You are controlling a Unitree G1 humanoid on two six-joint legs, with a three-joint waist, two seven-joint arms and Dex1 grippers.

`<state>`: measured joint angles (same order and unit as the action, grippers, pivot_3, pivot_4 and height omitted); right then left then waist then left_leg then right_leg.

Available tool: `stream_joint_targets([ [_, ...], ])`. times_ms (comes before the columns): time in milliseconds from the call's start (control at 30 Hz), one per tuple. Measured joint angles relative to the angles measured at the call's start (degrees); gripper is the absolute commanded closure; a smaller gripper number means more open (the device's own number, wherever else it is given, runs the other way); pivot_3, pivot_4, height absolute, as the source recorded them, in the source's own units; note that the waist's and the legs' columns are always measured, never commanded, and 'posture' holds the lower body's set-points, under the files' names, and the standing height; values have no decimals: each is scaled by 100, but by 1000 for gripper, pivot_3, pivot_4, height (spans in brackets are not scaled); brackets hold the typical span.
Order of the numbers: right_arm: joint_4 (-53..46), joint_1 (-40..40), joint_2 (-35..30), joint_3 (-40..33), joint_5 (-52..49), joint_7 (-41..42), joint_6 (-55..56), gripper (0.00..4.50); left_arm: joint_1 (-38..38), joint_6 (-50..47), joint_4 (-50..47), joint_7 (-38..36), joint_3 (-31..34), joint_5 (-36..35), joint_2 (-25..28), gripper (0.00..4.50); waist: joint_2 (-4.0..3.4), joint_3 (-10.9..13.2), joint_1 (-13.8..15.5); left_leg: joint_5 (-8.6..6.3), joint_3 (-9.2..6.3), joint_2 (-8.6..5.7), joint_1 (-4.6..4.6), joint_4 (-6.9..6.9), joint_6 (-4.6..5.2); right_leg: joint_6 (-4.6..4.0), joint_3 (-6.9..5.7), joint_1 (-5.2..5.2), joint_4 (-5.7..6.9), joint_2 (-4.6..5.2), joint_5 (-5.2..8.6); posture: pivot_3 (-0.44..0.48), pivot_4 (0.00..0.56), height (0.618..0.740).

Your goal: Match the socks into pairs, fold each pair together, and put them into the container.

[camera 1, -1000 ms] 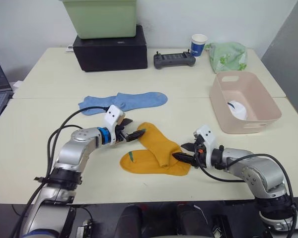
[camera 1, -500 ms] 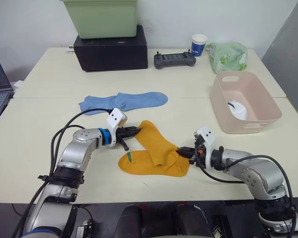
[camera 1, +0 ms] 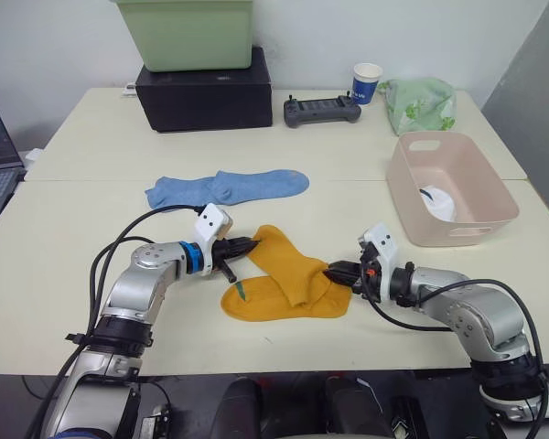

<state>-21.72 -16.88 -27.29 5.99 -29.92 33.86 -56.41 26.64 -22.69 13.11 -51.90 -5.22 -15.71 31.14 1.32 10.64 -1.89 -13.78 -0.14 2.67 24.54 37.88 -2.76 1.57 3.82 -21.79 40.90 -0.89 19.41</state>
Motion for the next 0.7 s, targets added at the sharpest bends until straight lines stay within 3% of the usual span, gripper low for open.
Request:
stream_joint_targets([
  [600, 452, -433, 269, 332, 193, -20, 76, 2795, 3, -52, -9, 5, 17, 9, -3, 4500, 0, 0, 0, 0, -3, 2, -1, 2, 0, 0, -2, 0, 5, 1, 0, 0, 150, 740],
  [700, 452, -432, 267, 331, 175, -21, 37, 3378, 3, -52, -8, 15, 19, 21, -3, 4500, 0, 0, 0, 0, -3, 2, -1, 2, 0, 0, -3, 0, 6, 1, 0, 0, 150, 740],
])
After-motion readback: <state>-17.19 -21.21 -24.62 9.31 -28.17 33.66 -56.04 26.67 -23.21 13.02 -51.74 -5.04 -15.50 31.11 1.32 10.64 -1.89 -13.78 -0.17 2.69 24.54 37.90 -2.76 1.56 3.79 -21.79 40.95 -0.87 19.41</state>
